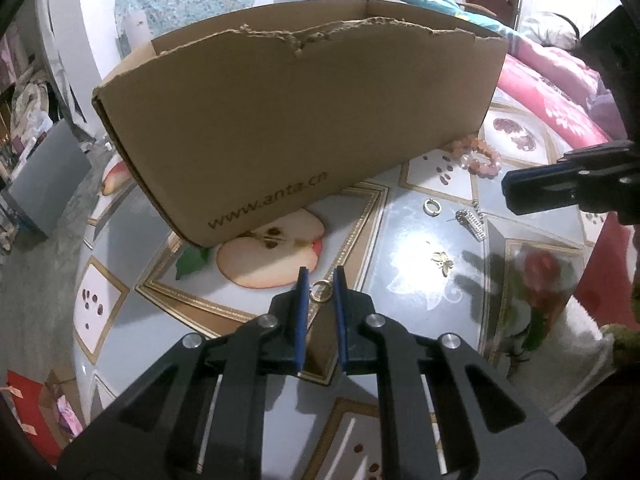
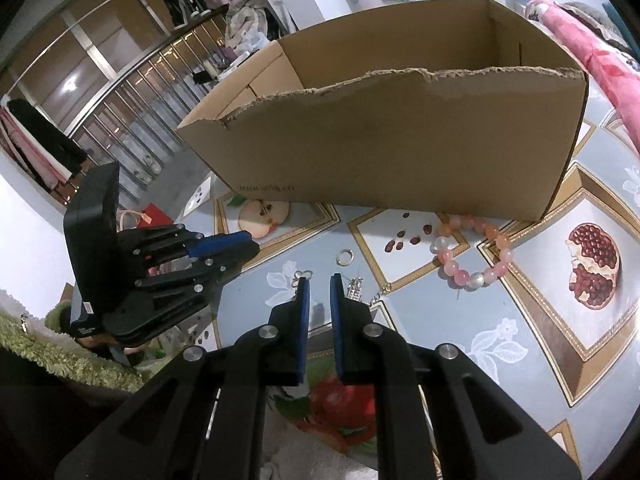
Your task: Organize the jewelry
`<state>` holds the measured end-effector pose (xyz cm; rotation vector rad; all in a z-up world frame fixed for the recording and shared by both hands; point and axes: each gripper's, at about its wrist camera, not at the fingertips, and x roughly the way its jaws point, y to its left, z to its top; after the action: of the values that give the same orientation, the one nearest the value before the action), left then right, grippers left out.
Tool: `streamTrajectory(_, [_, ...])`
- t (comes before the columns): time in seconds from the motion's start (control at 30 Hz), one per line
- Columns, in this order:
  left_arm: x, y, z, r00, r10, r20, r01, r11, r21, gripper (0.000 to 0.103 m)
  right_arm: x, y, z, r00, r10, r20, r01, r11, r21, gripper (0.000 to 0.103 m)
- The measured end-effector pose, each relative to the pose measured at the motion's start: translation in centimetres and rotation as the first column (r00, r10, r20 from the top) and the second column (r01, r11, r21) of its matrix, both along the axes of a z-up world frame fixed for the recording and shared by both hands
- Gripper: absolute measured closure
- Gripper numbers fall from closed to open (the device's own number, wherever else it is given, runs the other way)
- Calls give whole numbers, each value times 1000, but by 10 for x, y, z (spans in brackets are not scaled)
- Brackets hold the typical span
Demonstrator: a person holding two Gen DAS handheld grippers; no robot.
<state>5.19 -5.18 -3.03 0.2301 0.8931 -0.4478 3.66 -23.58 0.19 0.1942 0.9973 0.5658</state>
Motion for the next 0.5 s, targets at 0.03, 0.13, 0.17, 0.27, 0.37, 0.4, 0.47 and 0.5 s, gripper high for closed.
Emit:
streamTrajectory(0.03, [-1,1,0,1000,1,0,-1,1000,-3,92,0,0,1,1000,1,2,-1,1000,-1,92])
streamTrajectory(0.13, [-1,-1,0,1000,3,-3,-3,1000,-13,92,2,3,2,1000,5,14,-5,1000,-13,92])
streamTrajectory(0.17, [-2,0,1,1000,5,-4,-5,1000,-17,92,3,4,2,1000,8,19,-7,1000,-21,92])
streamTrajectory(0.27, [-3,4,3,1000,16,-4,-16,999,-37,92,7,10,3,999,16,44,-13,998,-64,92])
streamTrajectory(0.37, [-1,6,7,1000,31,-4,-31,997,-64,92,13,18,-1,997,32,64,-24,992,-120,92])
streamTrajectory(0.4, [-1,4,7,999,33,-3,-33,997,-68,92,15,21,-2,997,38,68,-29,990,-136,92])
streamTrajectory(0.47, [-1,4,8,999,33,0,-33,997,-74,92,19,27,-6,996,57,70,-45,986,-162,92])
streamTrajectory(0.5, [-1,2,8,999,32,1,-32,997,-74,92,22,29,-9,995,67,69,-54,983,-176,92])
